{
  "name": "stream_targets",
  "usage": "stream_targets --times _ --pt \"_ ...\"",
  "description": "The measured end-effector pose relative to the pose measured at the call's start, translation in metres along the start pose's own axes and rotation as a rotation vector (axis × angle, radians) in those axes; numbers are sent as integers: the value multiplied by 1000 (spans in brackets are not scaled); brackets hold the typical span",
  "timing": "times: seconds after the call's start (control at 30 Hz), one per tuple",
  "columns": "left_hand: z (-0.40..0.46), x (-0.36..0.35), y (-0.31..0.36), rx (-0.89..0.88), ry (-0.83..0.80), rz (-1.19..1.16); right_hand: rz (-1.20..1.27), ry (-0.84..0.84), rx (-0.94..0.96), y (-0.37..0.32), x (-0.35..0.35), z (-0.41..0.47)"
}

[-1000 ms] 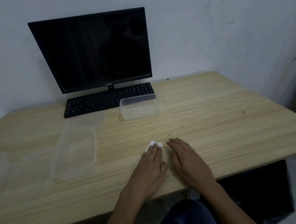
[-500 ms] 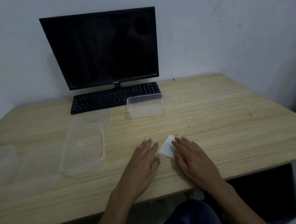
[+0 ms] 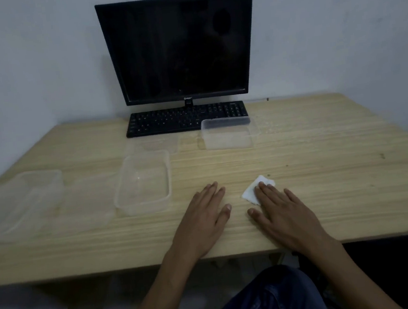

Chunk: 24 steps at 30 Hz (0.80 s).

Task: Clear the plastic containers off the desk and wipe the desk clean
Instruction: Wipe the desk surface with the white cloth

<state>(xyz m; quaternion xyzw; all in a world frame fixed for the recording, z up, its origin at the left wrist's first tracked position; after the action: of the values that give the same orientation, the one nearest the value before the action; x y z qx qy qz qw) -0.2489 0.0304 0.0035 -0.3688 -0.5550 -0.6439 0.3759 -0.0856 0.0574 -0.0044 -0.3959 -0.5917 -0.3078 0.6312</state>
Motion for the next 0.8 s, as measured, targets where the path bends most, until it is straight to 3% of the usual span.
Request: stream_targets --times 0.2,0.4,0.6,0.8 --pt "-1 3 0 12 48 21 14 -90 -135 14 6 5" --pt "-1 4 -4 53 74 57 129 -55 -116 4 7 14" --pt "-1 1 -6 49 77 120 77 -77 15 -26 -2 4" --pt "-3 2 -7 57 93 144 50 -119 -215 48 4 -12"
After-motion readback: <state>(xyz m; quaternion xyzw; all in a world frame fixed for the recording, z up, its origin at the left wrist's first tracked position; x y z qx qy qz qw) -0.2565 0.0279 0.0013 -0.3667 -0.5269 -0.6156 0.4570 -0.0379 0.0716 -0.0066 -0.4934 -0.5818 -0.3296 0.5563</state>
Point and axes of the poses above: each hand's wrist, its own z-axis towards the middle knuckle, its own x-axis out of the back of the hand, y = z × x, the point moved 8 cm from there along z, towards the middle knuckle, and after that the axes turned 6 degrees about x, right-handed, at the moved point
